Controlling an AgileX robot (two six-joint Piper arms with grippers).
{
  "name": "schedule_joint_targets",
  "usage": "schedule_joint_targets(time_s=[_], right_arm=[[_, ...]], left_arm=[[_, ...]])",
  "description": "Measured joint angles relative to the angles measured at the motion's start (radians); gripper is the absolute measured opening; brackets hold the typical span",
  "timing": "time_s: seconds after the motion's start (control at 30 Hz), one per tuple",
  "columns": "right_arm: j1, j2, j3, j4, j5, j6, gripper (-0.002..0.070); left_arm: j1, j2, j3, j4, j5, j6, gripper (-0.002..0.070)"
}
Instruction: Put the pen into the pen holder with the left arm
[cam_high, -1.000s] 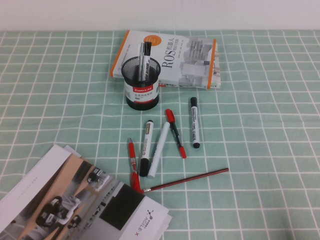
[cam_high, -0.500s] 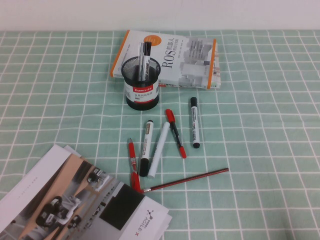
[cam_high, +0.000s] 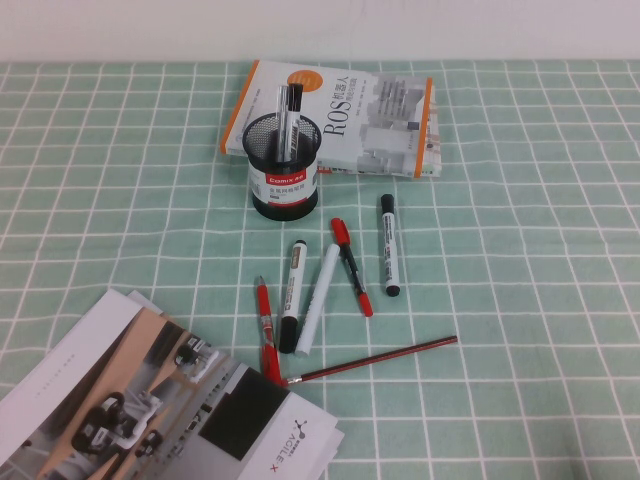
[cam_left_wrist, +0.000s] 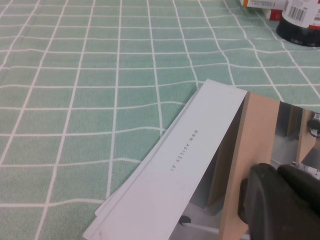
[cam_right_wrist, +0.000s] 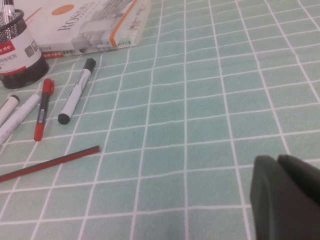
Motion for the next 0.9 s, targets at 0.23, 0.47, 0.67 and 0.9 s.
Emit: schedule_joint_targets(time_s=[0.23, 0.47, 0.67, 0.9], right_arm=[[0.000, 0.000, 0.000, 0.000, 0.000, 0.000, -0.0020], [0.000, 0.000, 0.000, 0.000, 0.000, 0.000, -0.0020], [0.000, 0.000, 0.000, 0.000, 0.000, 0.000, -0.0020], [0.000, 0.000, 0.000, 0.000, 0.000, 0.000, -0.0020]], left_arm=[[0.000, 0.000, 0.002, -0.032, -0.050, 0.000, -0.0004], [0.000, 0.000, 0.004, -0.204, -0.322, -0.073, -0.0004], [0.000, 0.000, 0.004, -0.230, -0.422, -0.138, -0.0004], [0.000, 0.093, -0.141, -0.241, -0.193, -0.253, -0.0004]])
